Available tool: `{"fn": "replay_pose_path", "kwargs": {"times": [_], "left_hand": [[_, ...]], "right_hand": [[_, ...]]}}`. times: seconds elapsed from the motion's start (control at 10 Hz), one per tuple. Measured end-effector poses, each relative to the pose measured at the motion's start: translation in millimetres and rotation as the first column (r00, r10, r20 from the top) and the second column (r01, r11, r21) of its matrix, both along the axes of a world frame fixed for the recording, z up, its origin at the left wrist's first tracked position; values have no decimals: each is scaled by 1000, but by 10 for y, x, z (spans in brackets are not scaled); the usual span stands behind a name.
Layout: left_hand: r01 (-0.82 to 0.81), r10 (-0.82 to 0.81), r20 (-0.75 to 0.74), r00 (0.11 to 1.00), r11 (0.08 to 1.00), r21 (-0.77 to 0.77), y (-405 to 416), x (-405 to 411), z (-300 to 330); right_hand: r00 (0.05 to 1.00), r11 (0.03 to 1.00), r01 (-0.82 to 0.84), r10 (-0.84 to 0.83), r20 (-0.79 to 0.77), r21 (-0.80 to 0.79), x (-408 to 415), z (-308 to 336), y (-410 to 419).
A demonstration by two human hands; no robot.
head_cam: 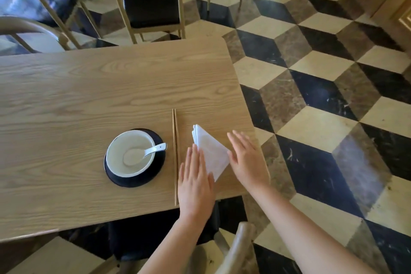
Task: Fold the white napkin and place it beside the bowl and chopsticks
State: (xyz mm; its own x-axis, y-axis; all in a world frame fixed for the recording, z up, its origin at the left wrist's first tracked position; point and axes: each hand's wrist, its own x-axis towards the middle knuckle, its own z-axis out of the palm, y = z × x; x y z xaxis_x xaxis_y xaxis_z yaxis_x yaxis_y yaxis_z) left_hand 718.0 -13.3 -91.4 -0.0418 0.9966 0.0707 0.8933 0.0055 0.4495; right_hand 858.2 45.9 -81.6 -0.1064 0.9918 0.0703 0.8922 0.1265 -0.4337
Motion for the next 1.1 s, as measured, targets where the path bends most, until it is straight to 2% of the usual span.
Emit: {"fn": "replay_pose_path", "kwargs": {"times": [0.1, 0.2, 0.3, 0.6, 0.8, 0.9, 1.0, 1.1], "left_hand": [[178, -188, -124, 974, 980, -93, -243, 64, -97], [144, -180, -168, 969, 968, -204, -346, 52, -211], [157, -207, -188, 960, 956, -247, -354, 16, -249], [213, -284, -207, 936, 927, -308, -371, -33, -311], [250, -339, -204, 918, 897, -366, -321, -67, -237], [275, -379, -185, 907, 865, -420, -252, -134, -37], [336, -449, -182, 875, 833, -439, -150, -212, 219], [367, -437, -180, 881, 873, -323, -28, -313, 540]], "right_hand": [[934, 949, -316, 312, 172, -7, -61, -6, 153], [847, 877, -471, 479, 229, -92, -234, -138, 320], [802, 831, -530, 557, 218, -172, -342, -255, 415], [798, 831, -533, 556, 231, -160, -336, -348, 463], [769, 827, -482, 557, 312, -290, -382, -206, 454], [782, 827, -440, 544, 304, -349, -429, -21, 406], [834, 871, -406, 477, 276, -277, -421, 170, 289], [922, 941, -268, 313, 230, -207, -369, 427, 171]]}}
